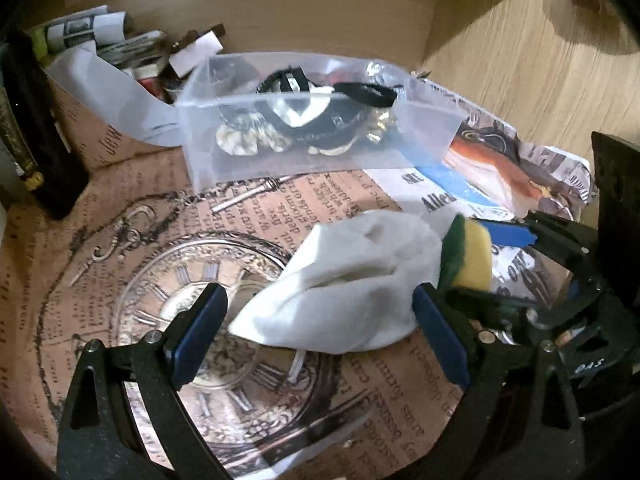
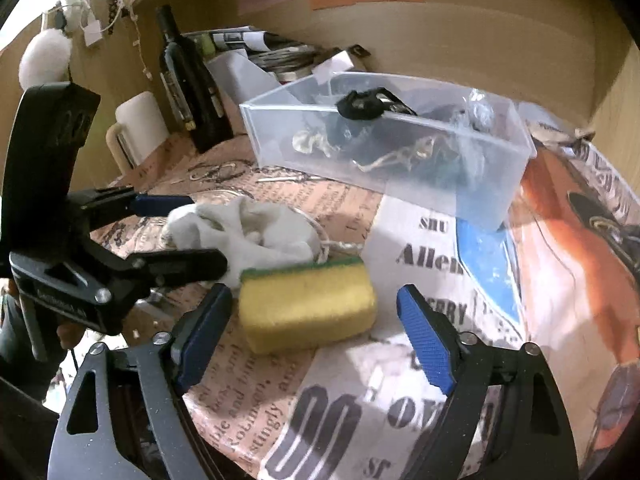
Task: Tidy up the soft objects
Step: 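Grasp the white cloth with the left tool while the right tool grasps the yellow-green sponge, then carry the cloth and sponge over the box and open both tools to drop them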
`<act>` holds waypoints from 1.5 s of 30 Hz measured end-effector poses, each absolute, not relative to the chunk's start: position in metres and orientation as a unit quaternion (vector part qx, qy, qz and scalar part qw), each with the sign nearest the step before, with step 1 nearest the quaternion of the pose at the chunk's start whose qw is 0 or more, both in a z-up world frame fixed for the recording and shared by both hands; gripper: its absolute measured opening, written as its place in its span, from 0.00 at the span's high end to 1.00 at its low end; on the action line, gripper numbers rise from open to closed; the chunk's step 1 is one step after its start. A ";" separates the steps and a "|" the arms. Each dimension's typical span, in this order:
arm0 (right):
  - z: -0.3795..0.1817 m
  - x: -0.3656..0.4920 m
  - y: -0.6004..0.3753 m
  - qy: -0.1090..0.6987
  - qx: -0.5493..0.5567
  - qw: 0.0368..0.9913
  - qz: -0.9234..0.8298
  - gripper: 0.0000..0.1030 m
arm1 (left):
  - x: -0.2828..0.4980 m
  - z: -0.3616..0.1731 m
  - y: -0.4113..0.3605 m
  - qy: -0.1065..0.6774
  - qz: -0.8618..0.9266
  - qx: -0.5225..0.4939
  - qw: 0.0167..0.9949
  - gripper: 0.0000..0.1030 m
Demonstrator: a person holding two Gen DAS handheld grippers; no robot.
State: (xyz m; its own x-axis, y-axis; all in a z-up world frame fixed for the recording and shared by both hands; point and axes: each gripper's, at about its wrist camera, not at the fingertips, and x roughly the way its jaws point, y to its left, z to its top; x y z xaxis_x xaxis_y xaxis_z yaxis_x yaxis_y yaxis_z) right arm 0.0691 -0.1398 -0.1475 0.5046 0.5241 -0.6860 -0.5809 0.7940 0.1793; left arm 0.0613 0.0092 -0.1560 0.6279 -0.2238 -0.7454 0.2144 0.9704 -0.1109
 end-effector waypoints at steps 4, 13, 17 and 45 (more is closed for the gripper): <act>-0.146 0.068 -0.145 0.374 -0.032 0.872 0.315 0.43 | 0.068 -0.158 0.005 0.406 -0.125 -0.019 0.905 0.09; -0.129 0.073 -0.165 0.345 -0.030 0.895 0.279 0.44 | 0.081 -0.152 -0.003 0.398 -0.149 -0.041 0.904 0.70; -0.118 0.076 -0.173 0.329 -0.027 0.905 0.267 0.44 | 0.078 -0.134 -0.002 0.373 -0.142 -0.033 0.916 0.72; -0.059 0.166 -0.151 0.230 -0.023 0.942 0.242 0.42 | 0.154 -0.054 0.026 0.267 -0.050 -0.011 0.962 0.72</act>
